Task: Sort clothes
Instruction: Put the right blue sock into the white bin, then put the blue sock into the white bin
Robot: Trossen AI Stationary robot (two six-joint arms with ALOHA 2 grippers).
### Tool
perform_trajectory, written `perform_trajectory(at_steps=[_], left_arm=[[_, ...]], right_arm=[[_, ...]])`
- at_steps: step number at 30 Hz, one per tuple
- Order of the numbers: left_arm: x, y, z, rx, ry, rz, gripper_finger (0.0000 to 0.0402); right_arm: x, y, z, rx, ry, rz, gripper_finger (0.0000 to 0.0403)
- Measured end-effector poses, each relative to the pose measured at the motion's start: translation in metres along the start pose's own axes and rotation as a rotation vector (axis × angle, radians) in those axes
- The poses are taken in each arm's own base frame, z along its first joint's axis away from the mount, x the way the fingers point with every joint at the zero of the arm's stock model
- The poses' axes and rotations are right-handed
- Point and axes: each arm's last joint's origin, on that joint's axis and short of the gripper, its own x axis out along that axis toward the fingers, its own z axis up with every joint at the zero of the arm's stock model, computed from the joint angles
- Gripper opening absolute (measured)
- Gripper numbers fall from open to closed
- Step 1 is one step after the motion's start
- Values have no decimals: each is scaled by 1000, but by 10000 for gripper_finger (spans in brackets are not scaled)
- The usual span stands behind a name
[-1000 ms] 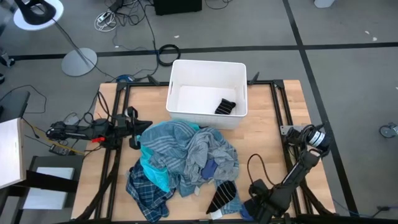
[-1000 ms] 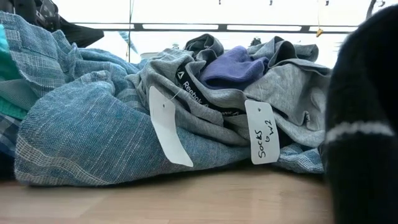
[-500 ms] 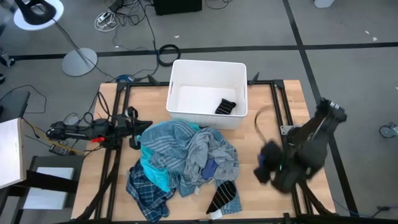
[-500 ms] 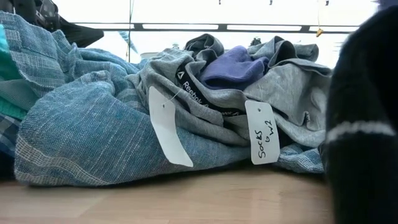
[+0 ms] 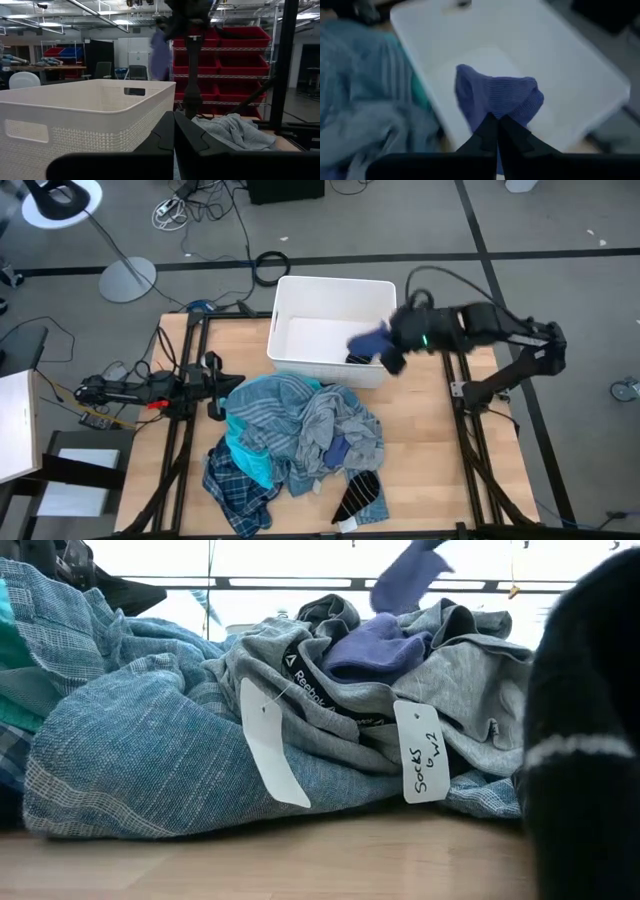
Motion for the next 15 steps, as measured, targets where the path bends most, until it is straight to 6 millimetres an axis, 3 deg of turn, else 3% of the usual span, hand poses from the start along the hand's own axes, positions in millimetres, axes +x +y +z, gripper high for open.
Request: perform_trajectory(at_steps=[5, 10, 15], left_arm=[[0, 0, 0, 0, 0, 0, 6], [0, 0, 0, 0, -1, 1, 6], [0, 0, 0, 0, 0, 2, 6]], right_arm=[[33, -16, 30, -17, -92, 76, 32], [69, -26, 39, -11, -37, 122, 84], [74, -29, 37, -3, 4, 174, 141]])
